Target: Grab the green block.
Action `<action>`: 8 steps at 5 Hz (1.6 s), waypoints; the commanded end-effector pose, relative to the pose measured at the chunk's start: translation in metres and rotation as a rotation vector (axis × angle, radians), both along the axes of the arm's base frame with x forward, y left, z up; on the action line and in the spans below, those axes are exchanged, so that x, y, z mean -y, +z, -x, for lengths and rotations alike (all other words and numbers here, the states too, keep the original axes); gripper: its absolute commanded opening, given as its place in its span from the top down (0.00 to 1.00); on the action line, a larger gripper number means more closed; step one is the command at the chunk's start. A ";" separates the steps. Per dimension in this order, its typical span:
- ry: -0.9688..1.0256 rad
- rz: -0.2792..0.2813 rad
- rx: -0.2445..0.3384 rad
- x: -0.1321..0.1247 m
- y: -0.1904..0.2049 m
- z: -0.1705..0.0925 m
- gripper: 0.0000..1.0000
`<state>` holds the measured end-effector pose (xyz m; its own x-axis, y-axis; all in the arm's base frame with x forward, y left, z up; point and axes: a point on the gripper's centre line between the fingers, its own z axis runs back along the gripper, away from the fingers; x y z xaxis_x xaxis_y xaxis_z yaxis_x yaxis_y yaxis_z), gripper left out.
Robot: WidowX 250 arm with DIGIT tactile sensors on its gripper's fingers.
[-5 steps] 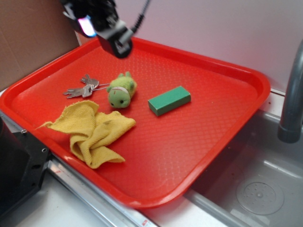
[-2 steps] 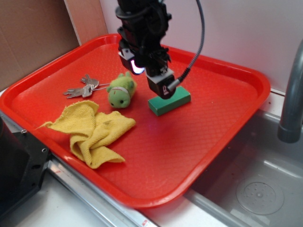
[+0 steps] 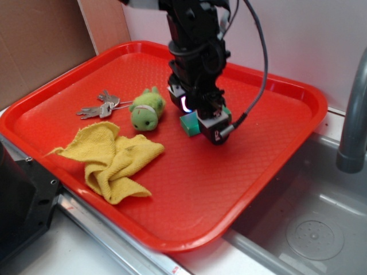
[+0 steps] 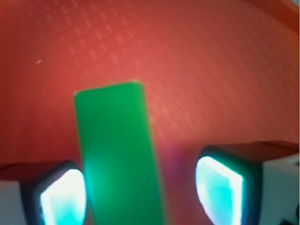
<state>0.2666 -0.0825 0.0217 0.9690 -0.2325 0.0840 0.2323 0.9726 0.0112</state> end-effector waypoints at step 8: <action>0.337 0.074 -0.023 -0.026 0.140 0.102 1.00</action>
